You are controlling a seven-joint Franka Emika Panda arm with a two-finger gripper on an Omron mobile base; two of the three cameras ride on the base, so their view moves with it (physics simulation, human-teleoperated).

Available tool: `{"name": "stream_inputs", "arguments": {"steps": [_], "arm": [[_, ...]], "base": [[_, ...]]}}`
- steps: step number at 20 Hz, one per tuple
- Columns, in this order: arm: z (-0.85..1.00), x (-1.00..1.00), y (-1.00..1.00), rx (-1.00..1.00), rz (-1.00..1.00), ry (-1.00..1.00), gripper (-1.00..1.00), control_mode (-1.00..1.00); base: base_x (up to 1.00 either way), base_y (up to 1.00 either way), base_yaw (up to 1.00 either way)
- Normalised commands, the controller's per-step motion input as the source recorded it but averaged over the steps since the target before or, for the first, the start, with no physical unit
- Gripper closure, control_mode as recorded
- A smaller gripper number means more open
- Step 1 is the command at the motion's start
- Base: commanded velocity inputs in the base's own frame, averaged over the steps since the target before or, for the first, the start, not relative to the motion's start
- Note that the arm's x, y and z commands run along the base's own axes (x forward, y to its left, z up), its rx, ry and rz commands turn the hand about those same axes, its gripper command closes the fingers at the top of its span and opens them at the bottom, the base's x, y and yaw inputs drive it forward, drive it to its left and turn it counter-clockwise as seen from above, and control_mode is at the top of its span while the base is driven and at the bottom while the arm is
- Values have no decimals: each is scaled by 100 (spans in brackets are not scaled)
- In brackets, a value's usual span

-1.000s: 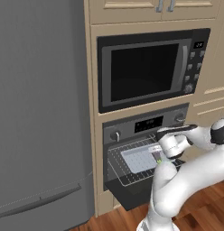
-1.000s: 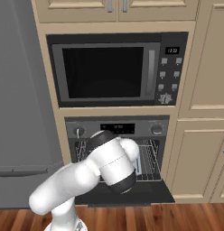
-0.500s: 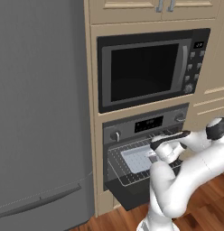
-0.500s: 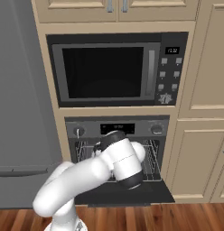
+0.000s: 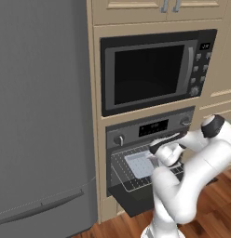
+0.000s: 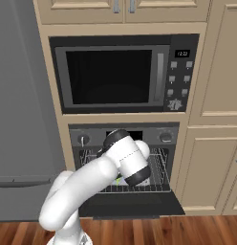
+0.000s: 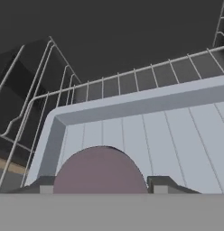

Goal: Place the eggplant on the rack of the oven.

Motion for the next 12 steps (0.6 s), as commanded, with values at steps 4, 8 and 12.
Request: {"name": "stream_inputs", "arguments": {"steps": [4, 8, 12], "arm": [[-26, 28, 0, 0, -7, 0, 100, -100], [-22, 27, 0, 0, -7, 1, 100, -100], [-20, 15, 0, 0, -8, 0, 100, -100]], "base": [[0, 0, 0], [0, 0, 0], [0, 0, 0]]}}
